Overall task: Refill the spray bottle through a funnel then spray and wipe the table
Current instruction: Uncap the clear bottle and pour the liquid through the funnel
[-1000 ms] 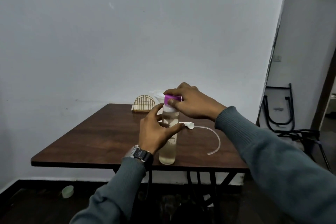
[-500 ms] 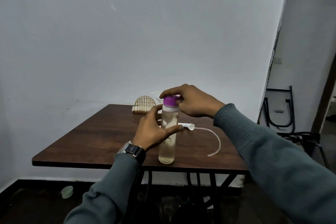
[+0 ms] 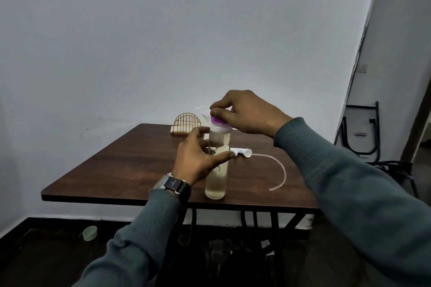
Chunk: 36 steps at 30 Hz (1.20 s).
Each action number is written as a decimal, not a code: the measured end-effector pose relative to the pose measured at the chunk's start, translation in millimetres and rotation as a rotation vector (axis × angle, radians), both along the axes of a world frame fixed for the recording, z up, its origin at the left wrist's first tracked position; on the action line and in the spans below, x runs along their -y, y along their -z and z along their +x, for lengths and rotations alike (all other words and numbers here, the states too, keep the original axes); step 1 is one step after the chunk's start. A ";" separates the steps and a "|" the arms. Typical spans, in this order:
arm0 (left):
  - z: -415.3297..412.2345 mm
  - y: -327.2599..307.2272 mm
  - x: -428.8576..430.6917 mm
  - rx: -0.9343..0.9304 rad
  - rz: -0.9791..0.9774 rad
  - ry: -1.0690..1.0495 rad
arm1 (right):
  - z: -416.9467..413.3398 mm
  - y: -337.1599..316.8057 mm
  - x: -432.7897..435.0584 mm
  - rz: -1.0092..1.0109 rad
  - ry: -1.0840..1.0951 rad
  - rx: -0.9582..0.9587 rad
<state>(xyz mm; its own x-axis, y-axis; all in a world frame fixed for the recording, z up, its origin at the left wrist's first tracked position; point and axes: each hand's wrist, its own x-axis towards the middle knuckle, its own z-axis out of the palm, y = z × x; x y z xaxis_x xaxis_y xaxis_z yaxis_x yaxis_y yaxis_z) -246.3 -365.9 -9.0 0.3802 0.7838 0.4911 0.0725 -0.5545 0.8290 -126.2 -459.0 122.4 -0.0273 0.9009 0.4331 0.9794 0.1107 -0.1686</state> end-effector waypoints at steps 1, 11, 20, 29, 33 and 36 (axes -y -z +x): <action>-0.3 -0.5 0.2 0.000 0.003 0.003 | -0.6 -2.0 -0.5 -0.019 -0.001 0.006; -0.9 -3.8 2.1 -0.007 -0.015 0.010 | 0.0 -10.8 1.0 0.017 -0.127 -0.293; -0.5 -3.7 4.4 -0.001 -0.010 0.018 | -1.5 -10.9 0.2 -0.011 0.060 0.016; -1.1 -2.5 2.3 0.021 -0.033 0.041 | 1.0 -8.5 -0.2 -0.068 -0.116 -0.129; -2.2 -2.1 2.9 0.011 -0.028 0.031 | 4.2 -8.1 1.6 0.005 -0.168 -0.311; -1.6 -2.3 6.2 0.015 -0.025 0.024 | 3.7 -7.0 -2.3 0.138 0.037 -0.147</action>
<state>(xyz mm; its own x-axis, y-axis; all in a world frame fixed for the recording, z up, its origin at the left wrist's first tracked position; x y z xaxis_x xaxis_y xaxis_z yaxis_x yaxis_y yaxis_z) -247.9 -372.2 -6.7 0.3918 0.7868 0.4768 0.0471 -0.5347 0.8437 -122.6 -456.8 129.4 0.0775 0.8321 0.5492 0.9493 0.1068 -0.2958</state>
